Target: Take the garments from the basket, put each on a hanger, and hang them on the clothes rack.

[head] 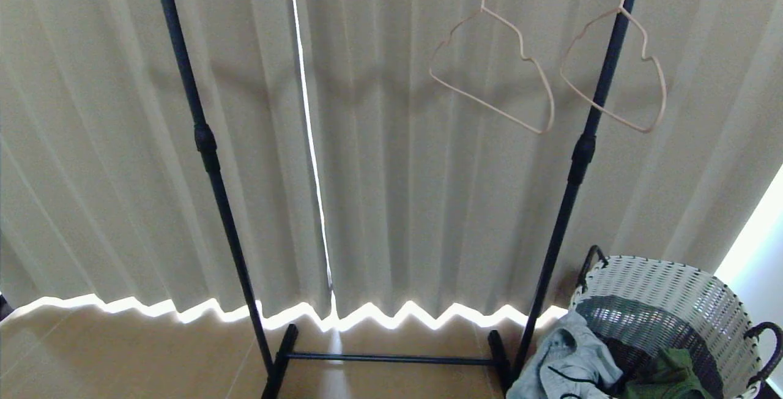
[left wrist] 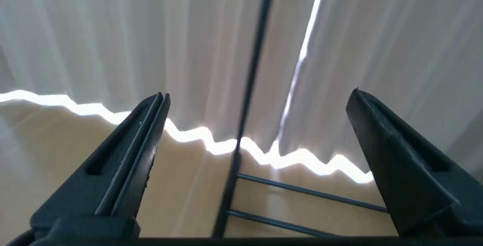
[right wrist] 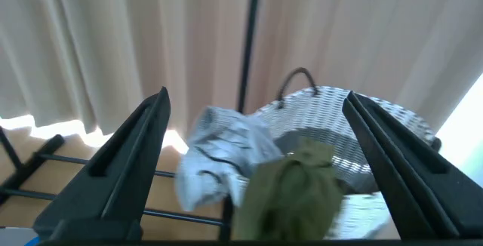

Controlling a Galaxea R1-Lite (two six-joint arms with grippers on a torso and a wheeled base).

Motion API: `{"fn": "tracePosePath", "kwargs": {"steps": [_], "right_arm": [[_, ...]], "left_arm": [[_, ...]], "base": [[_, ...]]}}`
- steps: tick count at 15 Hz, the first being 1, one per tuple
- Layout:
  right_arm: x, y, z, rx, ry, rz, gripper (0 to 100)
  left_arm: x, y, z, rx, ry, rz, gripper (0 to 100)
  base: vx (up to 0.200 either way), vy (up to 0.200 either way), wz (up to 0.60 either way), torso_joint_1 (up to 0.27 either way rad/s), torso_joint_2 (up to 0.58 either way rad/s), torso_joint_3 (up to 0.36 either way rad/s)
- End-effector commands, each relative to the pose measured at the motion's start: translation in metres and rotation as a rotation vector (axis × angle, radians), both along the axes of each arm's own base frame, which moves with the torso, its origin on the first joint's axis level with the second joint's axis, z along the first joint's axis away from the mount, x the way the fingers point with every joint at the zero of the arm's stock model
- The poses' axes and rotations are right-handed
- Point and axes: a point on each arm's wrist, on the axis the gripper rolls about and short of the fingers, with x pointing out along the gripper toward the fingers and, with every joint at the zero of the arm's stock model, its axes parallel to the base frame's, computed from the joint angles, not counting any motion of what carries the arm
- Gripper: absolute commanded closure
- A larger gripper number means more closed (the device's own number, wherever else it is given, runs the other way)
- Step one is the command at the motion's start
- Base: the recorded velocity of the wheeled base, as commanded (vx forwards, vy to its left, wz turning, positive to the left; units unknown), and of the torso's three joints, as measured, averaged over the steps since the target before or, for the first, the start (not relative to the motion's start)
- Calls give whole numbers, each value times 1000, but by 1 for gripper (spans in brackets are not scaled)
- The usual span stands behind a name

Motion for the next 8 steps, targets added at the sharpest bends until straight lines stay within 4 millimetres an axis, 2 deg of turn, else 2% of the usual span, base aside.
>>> {"fn": "tracePosePath", "kwargs": {"steps": [1,6,8], "right_arm": [[0,0,0,0,-1,1,0],[0,0,0,-2,-1,4,0],[0,0,0,0,1,7,0]], "left_arm": [[0,0,0,0,1,1,0],[0,0,0,0,1,1,0],[0,0,0,0,1,1,0]], "base": [[0,-200,0,2,2,2],[0,-200,0,2,2,3],[0,0,0,0,0,0]]}}
